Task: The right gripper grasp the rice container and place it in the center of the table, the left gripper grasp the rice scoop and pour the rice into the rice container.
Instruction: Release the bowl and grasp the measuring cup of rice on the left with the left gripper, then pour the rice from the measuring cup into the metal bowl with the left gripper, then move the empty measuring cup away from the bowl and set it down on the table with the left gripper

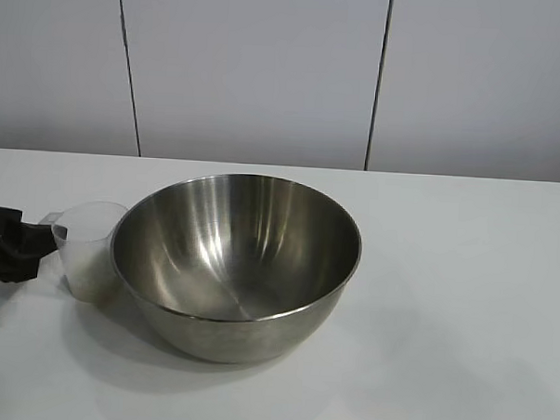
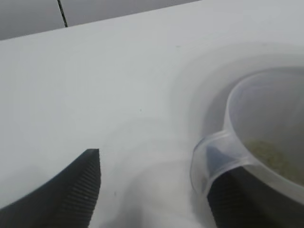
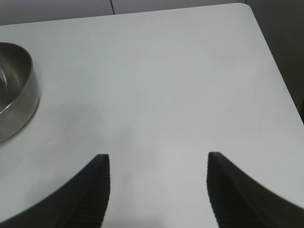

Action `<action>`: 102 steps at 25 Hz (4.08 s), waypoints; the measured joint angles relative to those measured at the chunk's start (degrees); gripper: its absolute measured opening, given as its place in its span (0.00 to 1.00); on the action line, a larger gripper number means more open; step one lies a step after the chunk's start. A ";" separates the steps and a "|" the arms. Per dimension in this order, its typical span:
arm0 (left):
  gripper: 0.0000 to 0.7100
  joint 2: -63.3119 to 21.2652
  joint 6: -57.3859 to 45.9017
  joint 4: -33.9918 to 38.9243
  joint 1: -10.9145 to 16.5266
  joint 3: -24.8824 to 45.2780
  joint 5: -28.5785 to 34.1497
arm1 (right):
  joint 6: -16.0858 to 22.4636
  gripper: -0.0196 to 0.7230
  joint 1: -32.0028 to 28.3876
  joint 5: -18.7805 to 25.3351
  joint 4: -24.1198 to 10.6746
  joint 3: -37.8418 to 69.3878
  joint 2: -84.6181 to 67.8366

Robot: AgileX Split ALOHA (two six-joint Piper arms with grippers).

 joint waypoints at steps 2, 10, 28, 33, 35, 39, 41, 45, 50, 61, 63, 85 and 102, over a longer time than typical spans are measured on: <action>0.28 0.00 0.00 0.00 0.00 -0.36 0.00 | 0.00 0.58 0.00 0.00 0.00 0.00 0.00; 0.02 -1.72 0.19 0.23 0.00 -0.36 0.74 | 0.00 0.58 0.00 0.00 0.00 0.00 0.00; 0.02 -33.90 49.39 -10.43 -29.02 -3.79 31.43 | 0.00 0.58 0.00 0.00 0.00 0.00 0.00; 0.02 -33.90 87.01 -27.05 -38.90 -5.34 35.85 | 0.00 0.58 0.00 0.00 0.00 0.00 0.00; 0.02 -33.90 104.61 -34.54 -41.09 -5.41 33.09 | 0.00 0.58 0.00 0.00 0.00 0.00 0.00; 0.02 -32.00 132.92 -43.59 -44.14 -5.44 21.53 | 0.00 0.58 0.00 0.00 0.00 0.00 0.00; 0.02 -31.44 138.54 -44.28 -44.75 -5.47 20.00 | 0.00 0.58 0.00 0.00 0.01 0.00 0.00; 0.02 -30.55 140.90 -43.84 -45.09 -5.51 18.71 | 0.00 0.58 0.00 -0.04 0.12 0.00 0.00; 0.02 -29.92 141.09 -43.90 -45.09 -5.51 18.09 | 0.00 0.58 0.00 -0.12 0.22 0.00 0.00; 0.02 -29.92 77.64 -52.32 -42.63 -5.51 10.28 | 0.00 0.58 0.00 -0.12 0.22 0.00 0.00; 0.02 -29.92 61.20 -52.94 -39.74 -5.51 9.61 | 0.00 0.58 0.00 -0.12 0.22 0.00 0.00; 0.02 -18.55 -6.67 -8.93 3.30 7.68 8.85 | 0.00 0.58 0.00 -0.06 0.22 0.00 0.00; 0.31 -1.63 -1.74 -7.80 3.61 6.76 -0.39 | 0.00 0.58 0.00 -0.06 0.24 0.00 0.00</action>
